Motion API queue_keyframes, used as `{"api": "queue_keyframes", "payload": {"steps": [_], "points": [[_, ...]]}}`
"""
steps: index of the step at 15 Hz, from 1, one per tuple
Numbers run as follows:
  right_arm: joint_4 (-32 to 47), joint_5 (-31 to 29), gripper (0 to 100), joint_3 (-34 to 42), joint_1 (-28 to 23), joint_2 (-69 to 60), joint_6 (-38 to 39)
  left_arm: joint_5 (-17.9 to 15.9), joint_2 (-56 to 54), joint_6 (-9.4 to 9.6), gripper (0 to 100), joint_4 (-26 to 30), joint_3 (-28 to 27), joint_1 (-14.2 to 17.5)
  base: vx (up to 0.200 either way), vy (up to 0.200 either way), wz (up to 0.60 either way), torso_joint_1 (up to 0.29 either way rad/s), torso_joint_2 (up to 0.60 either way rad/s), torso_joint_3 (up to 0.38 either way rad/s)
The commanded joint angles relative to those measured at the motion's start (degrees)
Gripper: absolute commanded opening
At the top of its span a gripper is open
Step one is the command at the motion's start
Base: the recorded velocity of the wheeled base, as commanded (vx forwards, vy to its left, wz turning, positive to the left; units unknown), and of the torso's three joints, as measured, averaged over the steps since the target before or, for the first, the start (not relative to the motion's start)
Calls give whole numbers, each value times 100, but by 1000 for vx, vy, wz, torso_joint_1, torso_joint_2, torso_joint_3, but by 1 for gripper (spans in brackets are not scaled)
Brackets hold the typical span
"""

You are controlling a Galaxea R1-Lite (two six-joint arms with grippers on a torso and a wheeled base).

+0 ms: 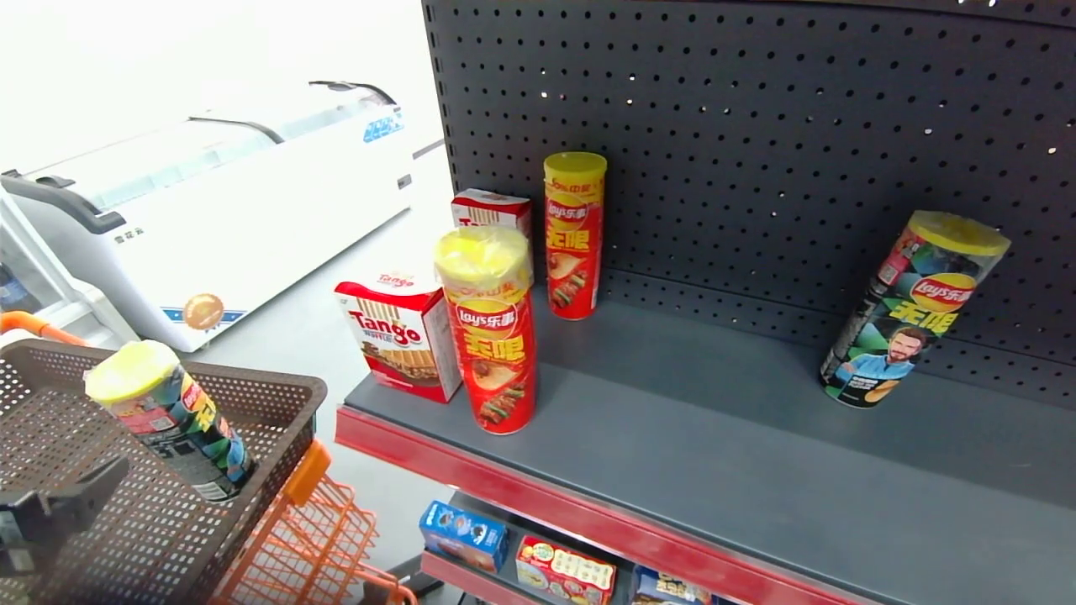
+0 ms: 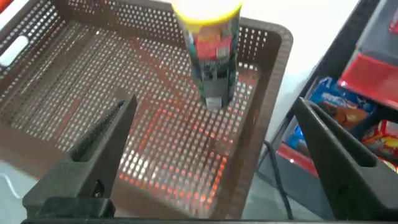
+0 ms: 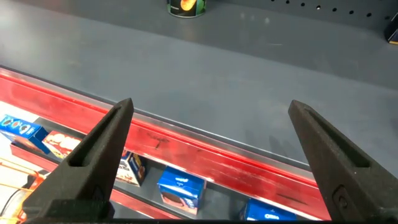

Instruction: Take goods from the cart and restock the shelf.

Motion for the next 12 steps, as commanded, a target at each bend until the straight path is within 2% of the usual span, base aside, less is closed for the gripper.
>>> {"api": "queue_keyframes", "payload": {"steps": [1, 3, 4, 10, 11, 12], "points": [[-1, 0, 100, 0, 0, 0, -4, -100, 1377, -51, 100, -992, 81, -13, 0, 0, 0, 0, 0, 0], [-1, 0, 100, 0, 0, 0, -4, -232, 1895, -78, 100, -1572, 81, 23, 0, 0, 0, 0, 0, 0], [-1, 0, 100, 0, 0, 0, -4, -241, 2405, -78, 100, -2091, 81, 40, 0, 0, 0, 0, 0, 0], [-1, 0, 100, 0, 0, 0, -4, -241, 3908, -86, 100, -3717, 169, 75, 0, 0, 0, 0, 0, 0], [-1, 0, 100, 0, 0, 0, -4, -364, 4163, -113, 100, -4059, 178, 58, 0, 0, 0, 0, 0, 0], [-1, 0, 100, 0, 0, 0, -4, -416, 4330, -86, 100, -4174, 231, 66, 0, 0, 0, 0, 0, 0]]}}
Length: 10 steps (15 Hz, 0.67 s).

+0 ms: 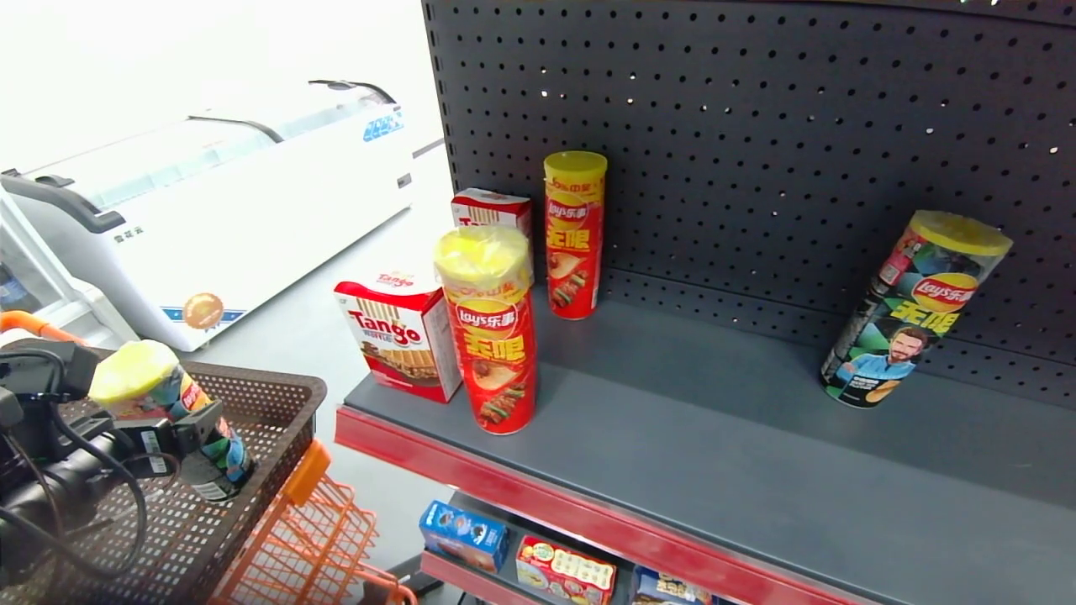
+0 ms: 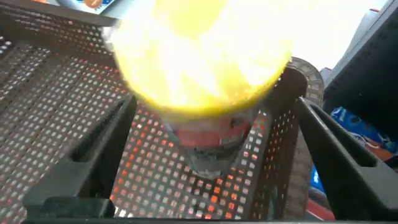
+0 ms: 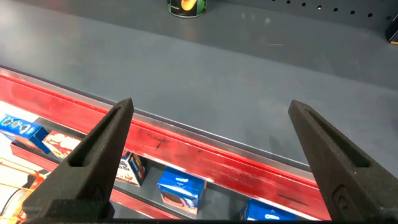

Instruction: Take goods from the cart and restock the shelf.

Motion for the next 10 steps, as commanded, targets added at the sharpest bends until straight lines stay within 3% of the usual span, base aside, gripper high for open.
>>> {"api": "queue_keyframes", "payload": {"steps": [1, 4, 10], "points": [[-1, 0, 100, 0, 0, 0, -4, -59, 631, 10, 100, -184, 54, 8, 0, 0, 0, 0, 0, 0], [-1, 0, 100, 0, 0, 0, -4, -59, 1061, 19, 100, -659, 1, 8, 0, 0, 0, 0, 0, 0], [-1, 0, 100, 0, 0, 0, -4, -59, 1360, -16, 100, -650, -412, 184, 0, 0, 0, 0, 0, 0]]}}
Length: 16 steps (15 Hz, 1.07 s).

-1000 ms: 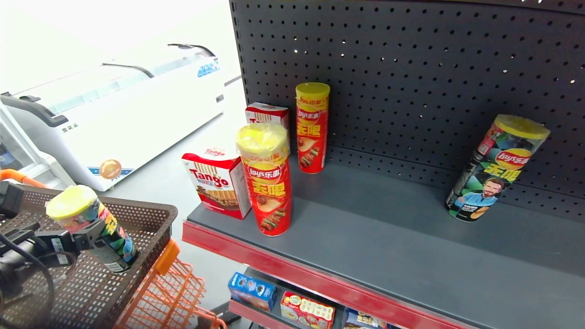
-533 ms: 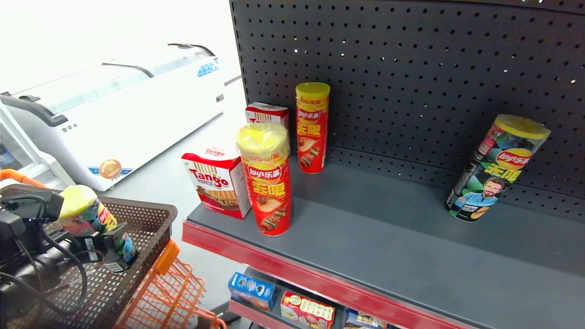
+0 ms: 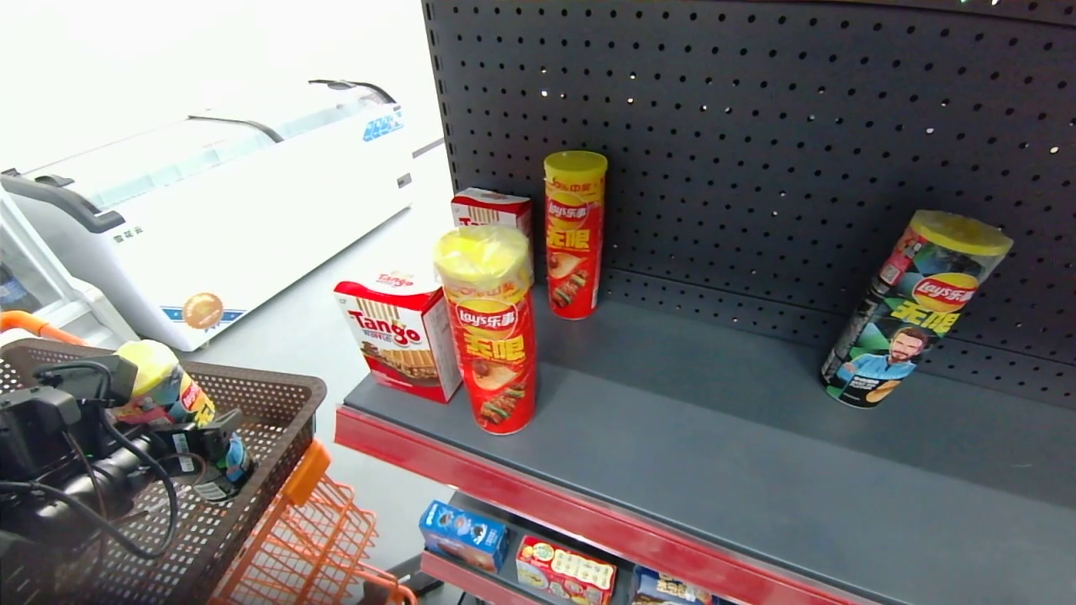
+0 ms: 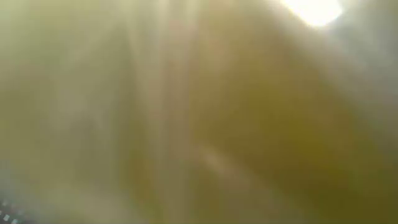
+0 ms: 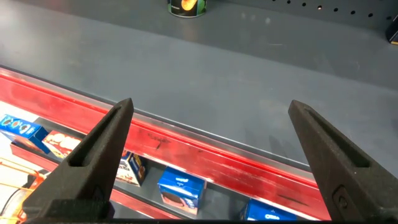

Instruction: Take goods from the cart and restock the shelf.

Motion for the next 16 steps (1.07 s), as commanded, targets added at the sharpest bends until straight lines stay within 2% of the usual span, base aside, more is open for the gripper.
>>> {"api": "queue_keyframes", "payload": {"steps": [1, 6, 7, 8, 11, 15, 16], "points": [[-1, 0, 100, 0, 0, 0, -4, -2, 183, -7, 100, 26, -85, 17, 0, 0, 0, 0, 0, 0], [-1, 0, 100, 0, 0, 0, -4, -11, 235, 63, 100, 62, -313, -80, 0, 0, 0, 0, 0, 0], [-1, 0, 100, 0, 0, 0, -4, -2, 183, 160, 100, 123, -339, -89, 0, 0, 0, 0, 0, 0], [-1, 0, 100, 0, 0, 0, -4, -11, 60, 178, 100, 132, -339, -98, 0, 0, 0, 0, 0, 0], [-1, 0, 100, 0, 0, 0, -4, -28, -125, 125, 100, 141, -357, -177, 0, 0, 0, 0, 0, 0], [-1, 0, 100, 0, 0, 0, -4, -64, -116, 72, 100, 114, -120, -265, 0, 0, 0, 0, 0, 0], [-1, 0, 100, 0, 0, 0, -4, -64, -116, 72, 0, 79, -111, -273, 0, 0, 0, 0, 0, 0]]}}
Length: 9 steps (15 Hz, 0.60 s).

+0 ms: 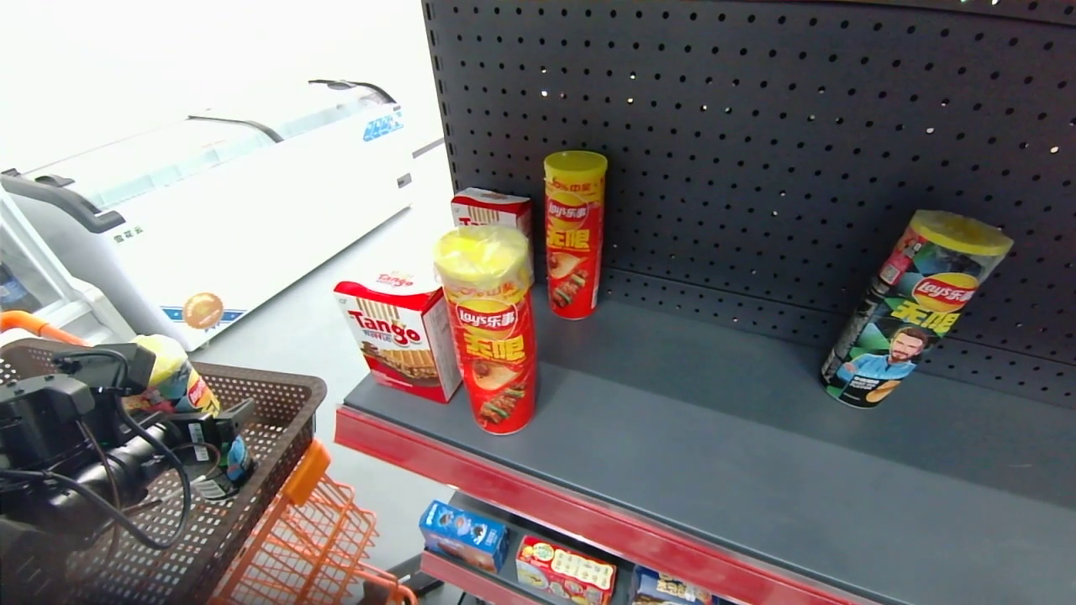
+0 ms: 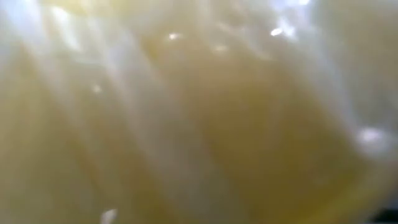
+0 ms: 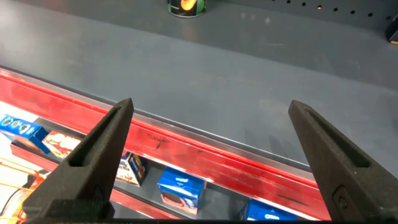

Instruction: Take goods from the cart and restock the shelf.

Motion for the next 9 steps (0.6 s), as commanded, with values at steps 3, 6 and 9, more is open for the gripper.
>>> {"api": "queue_keyframes", "payload": {"steps": [3, 6, 9], "points": [[-1, 0, 100, 0, 3, 0, -4, 22, -32, 43, 0, 32, -45, 11, 0, 0, 0, 0, 0, 0], [-1, 0, 100, 0, 3, 0, -4, 22, -120, 333, 0, -30, 43, -15, 0, 0, 0, 0, 0, 0], [-1, 0, 100, 0, 3, 0, -4, -92, -858, 439, 0, 76, 43, -42, 0, 0, 0, 0, 0, 0]]}}
